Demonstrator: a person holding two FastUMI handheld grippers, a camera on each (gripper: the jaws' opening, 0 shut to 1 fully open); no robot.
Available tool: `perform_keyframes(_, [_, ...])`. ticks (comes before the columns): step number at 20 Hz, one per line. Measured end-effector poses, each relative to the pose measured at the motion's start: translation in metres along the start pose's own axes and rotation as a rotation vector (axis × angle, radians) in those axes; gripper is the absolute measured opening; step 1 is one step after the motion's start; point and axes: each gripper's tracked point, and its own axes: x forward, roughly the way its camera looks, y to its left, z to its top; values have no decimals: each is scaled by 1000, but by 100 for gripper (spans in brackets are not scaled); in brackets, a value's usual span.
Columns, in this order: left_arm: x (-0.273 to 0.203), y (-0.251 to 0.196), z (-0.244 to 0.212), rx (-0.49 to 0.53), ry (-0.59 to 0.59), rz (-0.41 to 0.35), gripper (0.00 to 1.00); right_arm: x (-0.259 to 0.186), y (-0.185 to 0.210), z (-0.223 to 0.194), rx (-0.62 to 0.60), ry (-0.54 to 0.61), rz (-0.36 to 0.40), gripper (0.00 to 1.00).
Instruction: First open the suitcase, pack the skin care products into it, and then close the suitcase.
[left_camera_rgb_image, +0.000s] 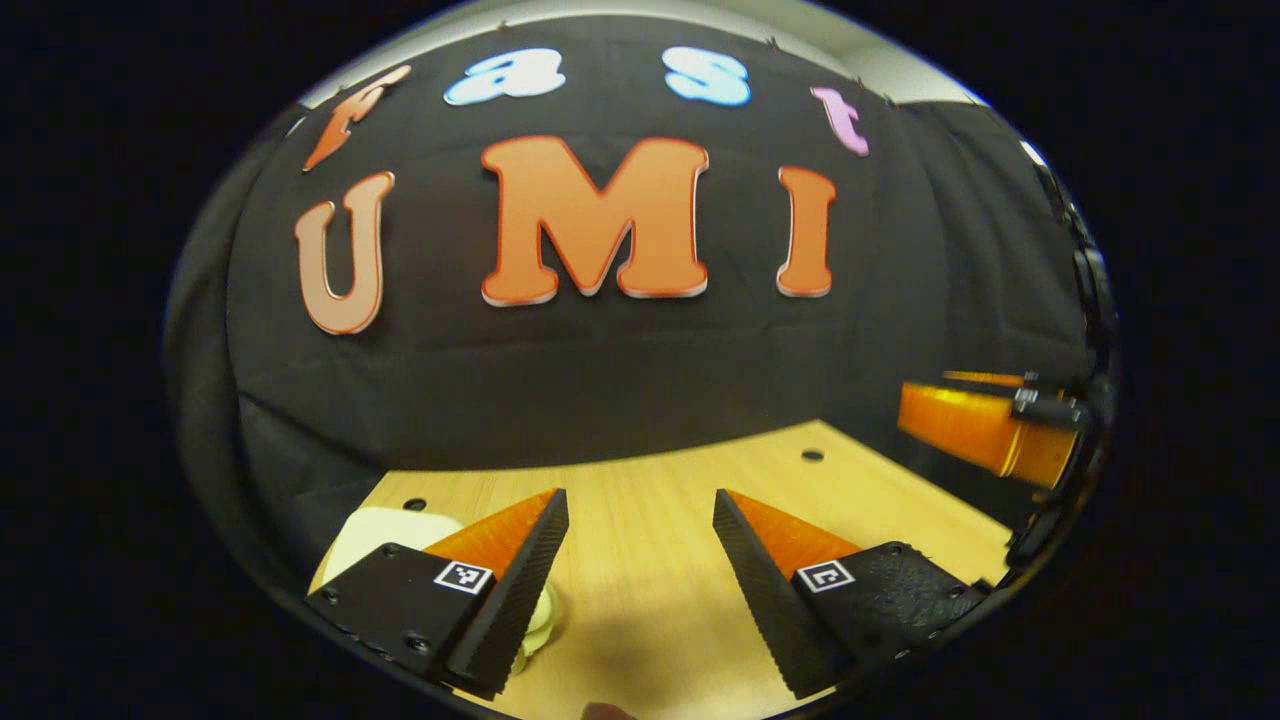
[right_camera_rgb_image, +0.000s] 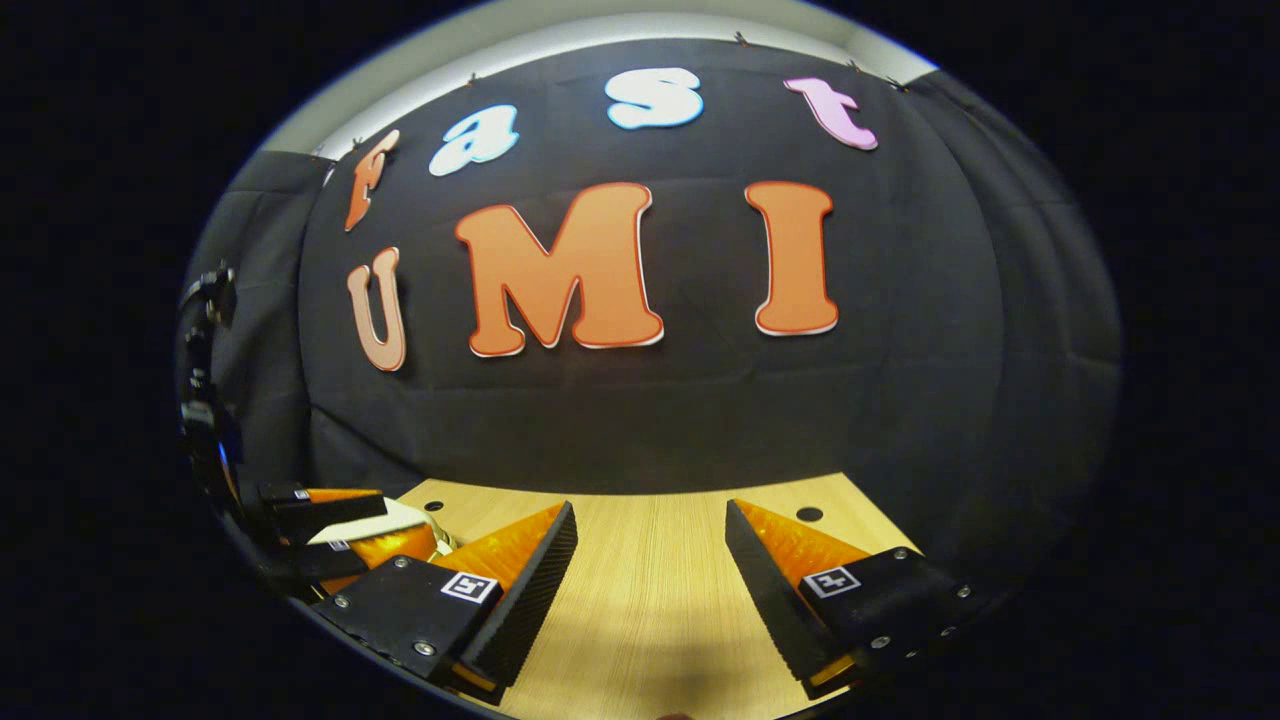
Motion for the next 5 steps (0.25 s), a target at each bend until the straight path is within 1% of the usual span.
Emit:
perform_keyframes(1, [-3,-6,5,-9,-14,-15,95,-3,3,1,-26,-16,13,95])
perform_keyframes(3, [-14,-8,13,-10,-40,-5,95,-8,8,-6,-84,4,32,95])
perform_keyframes(5, [-19,-8,18,-18,-57,17,95,-14,9,-3,-104,-6,44,96])
